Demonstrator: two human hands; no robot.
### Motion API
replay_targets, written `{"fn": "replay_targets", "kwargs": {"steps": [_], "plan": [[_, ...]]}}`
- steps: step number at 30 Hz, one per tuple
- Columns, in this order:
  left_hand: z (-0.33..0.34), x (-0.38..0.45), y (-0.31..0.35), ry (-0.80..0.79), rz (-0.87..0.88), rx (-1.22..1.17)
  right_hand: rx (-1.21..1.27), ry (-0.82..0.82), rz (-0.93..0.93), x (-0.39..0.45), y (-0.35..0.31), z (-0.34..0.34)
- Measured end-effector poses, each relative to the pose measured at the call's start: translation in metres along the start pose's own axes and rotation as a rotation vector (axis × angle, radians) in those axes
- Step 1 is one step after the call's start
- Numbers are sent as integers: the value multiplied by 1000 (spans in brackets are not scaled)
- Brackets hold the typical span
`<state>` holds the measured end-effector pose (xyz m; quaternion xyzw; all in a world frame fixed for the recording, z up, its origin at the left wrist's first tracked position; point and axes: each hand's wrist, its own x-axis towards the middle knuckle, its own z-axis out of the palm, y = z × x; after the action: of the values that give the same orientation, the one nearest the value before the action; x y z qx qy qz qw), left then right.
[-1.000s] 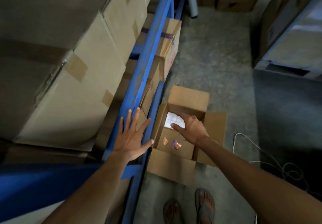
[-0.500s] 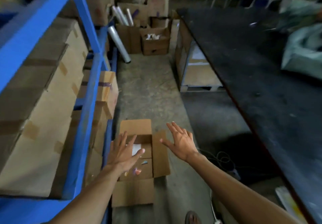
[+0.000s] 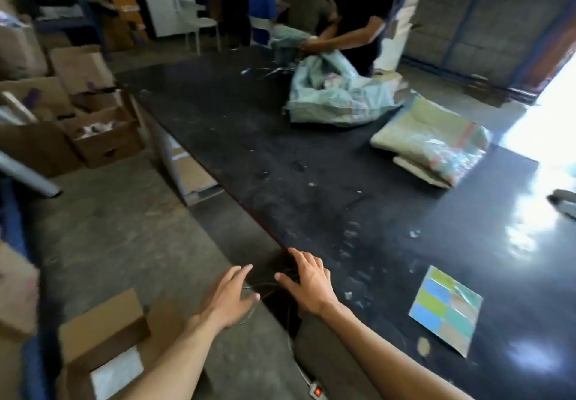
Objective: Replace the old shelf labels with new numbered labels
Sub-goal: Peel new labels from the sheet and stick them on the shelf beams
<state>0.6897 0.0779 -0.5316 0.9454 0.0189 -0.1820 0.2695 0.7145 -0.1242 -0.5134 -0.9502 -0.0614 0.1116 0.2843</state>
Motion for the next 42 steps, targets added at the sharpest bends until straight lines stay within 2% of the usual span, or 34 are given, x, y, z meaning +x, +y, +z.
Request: {"fn": "replay_targets", "kwargs": {"steps": [7,12,17,21,26,34,42], "plan": [[96,40,132,-186,174,57,103,216,386,-42,147,-52],[162,49,208,-296,246,91,223,450,688,-77,229,-81],[209,53,256,-422,313,149,277,437,996,-102,285,-91],[228,57,276,-446,354,215,364,387,1072,-107,302,-82],[246,61,290,-476,397,370,474,419,1151,-97,306,-82],[238,58,287,-379,551,595,679,512,1272,-83,306,-91],[234,54,280,-358,593,631,751,565,1252,-76,309,-95]]}}
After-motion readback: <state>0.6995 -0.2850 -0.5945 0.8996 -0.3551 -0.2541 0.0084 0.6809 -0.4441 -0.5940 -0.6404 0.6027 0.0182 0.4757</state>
